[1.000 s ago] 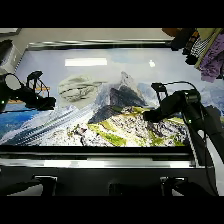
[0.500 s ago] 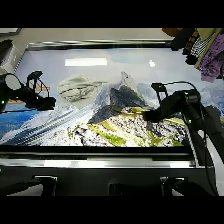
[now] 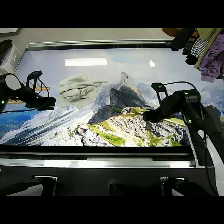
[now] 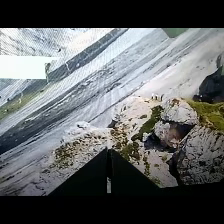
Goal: Fold the clothes and pants, and hang the long-sleeved shirts on hangers.
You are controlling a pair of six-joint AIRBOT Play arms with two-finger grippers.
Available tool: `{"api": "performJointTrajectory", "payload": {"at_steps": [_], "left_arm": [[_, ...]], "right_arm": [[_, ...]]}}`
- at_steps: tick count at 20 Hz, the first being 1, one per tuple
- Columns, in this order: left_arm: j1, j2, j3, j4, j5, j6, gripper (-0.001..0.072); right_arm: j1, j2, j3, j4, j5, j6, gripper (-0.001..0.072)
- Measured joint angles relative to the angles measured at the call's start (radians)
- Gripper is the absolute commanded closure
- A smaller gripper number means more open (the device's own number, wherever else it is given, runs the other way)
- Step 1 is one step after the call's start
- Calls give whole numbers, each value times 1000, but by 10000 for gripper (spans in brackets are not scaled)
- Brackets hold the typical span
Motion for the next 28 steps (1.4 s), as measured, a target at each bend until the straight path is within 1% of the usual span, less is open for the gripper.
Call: {"api": "performJointTrajectory", "payload": {"at_steps": [4,5,6,7,9,10,13,14,18,19,20,21,22,23,24,26,28], "left_arm": [[0,-1,0,0,31,0,686],[0,-2,0,0,35,0,571],[0,-4,0,0,40,-1,171],[0,-8,0,0,51,-2,-13],[0,-20,1,3,97,-8,-13],[0,-30,6,6,142,-9,-13],[-2,-103,51,6,312,-24,-13],[-2,-142,69,7,364,-30,-13],[1,-362,152,29,550,-35,-13],[1,-409,173,33,584,-38,-6],[-1,-452,197,35,612,-40,118],[-3,-486,221,35,636,-50,522],[-7,-513,245,32,642,-53,692],[-11,-531,268,35,633,-53,691],[-13,-543,298,35,598,-53,691],[-24,-549,369,33,474,-55,692],[-43,-523,436,-6,339,-56,692]], "right_arm": [[0,0,0,0,33,0,663],[0,0,0,0,46,0,662],[0,0,0,0,55,0,663],[0,0,0,1,64,0,662],[0,0,0,5,73,2,661],[0,0,0,6,75,5,650],[0,0,0,12,75,8,470],[0,0,0,13,72,8,440],[0,0,0,20,67,33,436],[0,0,0,21,65,44,436],[0,0,0,24,65,56,436],[0,0,0,28,65,65,436],[0,0,0,31,65,74,436],[0,0,0,31,66,79,437],[0,0,0,33,68,84,437],[0,0,0,35,64,103,437],[0,10,0,36,46,117,437]]}}
